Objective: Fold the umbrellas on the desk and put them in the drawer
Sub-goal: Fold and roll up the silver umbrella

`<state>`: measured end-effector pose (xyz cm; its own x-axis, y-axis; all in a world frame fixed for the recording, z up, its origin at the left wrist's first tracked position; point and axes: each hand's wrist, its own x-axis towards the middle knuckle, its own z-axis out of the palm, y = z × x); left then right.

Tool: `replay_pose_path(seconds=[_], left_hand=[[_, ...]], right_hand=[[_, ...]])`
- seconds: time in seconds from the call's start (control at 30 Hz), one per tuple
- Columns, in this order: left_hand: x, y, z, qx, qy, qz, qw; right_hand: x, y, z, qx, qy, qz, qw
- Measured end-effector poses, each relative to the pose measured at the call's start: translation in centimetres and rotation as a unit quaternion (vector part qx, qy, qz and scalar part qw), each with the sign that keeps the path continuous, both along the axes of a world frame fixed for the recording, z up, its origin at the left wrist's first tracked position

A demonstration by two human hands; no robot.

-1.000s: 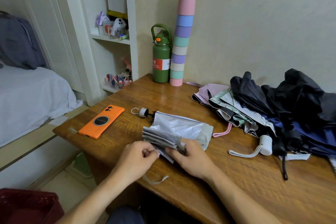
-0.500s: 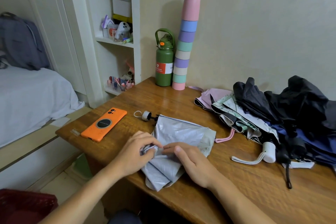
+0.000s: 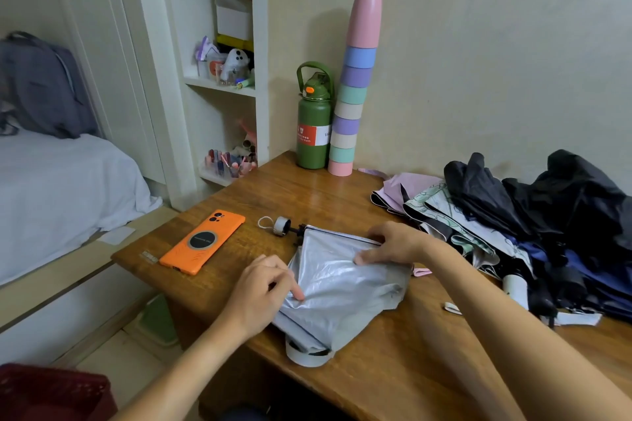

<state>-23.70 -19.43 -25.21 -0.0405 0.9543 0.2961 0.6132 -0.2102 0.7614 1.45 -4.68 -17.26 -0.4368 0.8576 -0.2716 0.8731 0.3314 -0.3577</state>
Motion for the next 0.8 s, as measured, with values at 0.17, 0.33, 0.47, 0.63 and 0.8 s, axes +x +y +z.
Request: replay_pose_path(seconds=[0.17, 0.33, 0.47, 0.63, 0.8], left_hand=[[-0.1, 0.4, 0.1, -0.004, -0.002, 0.003, 1.0], [0.0, 1.9, 2.8, 0.087, 0.066, 0.025, 0.994], [1.2, 4.3, 8.3, 0.044, 0.292, -0.08, 0.952], [2.6, 7.1, 13.1, -0.038, 0.414, -0.131, 0.9], [3.4, 8.1, 16.5, -0.147, 0.416, -0.205, 0.873]], right_hand=[[-1.9, 0.3, -0.3, -0.015, -0.054, 0.04, 0.998], [-2.8, -1.7, -0.4, 0.122, -0.065, 0.078, 0.987], [-3.0, -3.4, -0.4, 0.27, -0.048, 0.082, 0.958], [-2.2, -5.4, 1.4, 0.431, -0.044, 0.109, 0.895], [-1.1, -6.3, 2.4, 0.534, -0.059, 0.12, 0.835]])
